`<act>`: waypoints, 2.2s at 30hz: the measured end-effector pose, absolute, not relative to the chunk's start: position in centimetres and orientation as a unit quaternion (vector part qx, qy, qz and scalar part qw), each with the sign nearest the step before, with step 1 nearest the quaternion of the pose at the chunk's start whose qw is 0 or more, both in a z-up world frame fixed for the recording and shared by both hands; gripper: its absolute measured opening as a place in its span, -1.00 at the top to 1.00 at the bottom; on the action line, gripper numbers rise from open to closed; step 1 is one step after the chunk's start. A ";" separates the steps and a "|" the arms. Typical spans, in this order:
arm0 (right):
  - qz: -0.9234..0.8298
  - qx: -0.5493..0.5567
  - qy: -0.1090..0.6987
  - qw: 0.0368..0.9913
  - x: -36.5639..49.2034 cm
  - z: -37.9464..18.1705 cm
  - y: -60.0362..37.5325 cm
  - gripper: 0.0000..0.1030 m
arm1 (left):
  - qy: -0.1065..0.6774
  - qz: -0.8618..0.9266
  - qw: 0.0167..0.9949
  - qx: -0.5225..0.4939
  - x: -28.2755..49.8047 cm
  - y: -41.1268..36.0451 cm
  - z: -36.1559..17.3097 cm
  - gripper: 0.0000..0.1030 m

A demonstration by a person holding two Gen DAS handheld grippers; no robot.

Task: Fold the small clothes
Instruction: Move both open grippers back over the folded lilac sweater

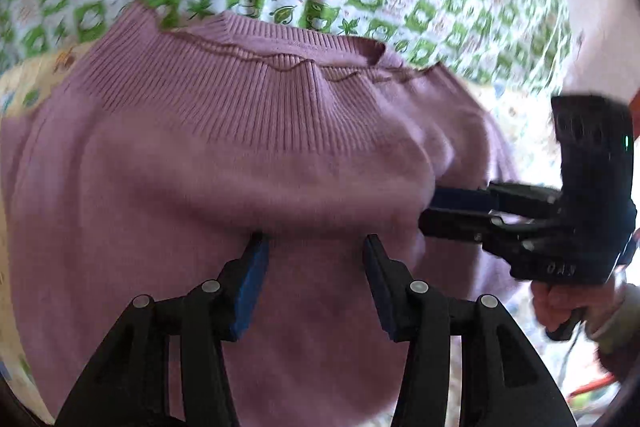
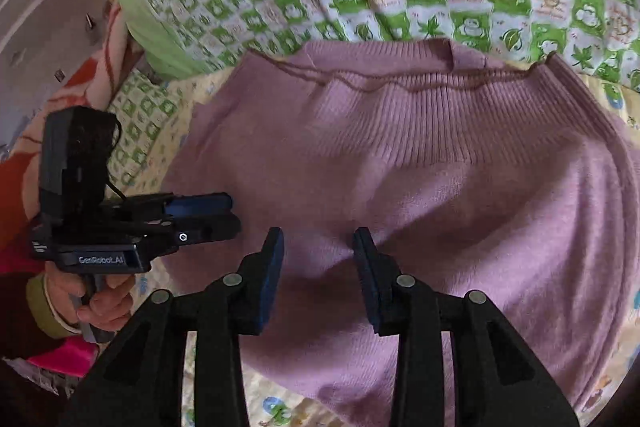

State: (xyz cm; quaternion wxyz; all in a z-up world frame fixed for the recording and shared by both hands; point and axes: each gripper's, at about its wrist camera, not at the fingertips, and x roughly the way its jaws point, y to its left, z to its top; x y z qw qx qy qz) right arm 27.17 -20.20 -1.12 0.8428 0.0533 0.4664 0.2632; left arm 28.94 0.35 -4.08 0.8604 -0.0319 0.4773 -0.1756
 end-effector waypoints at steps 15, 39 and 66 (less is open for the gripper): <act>0.019 0.188 0.388 0.902 35.2 -2.7 -33.4 0.80 | 0.439 -0.048 0.879 -0.180 36.5 15.5 -4.5 0.82; -0.072 0.186 0.441 0.875 20.9 -2.4 -36.3 0.07 | 0.468 0.030 0.875 -0.120 28.2 12.6 -2.7 -0.04; 0.057 0.196 0.451 0.869 11.8 0.7 -24.2 0.06 | 0.499 0.086 0.773 -0.382 14.2 17.2 -9.0 -0.49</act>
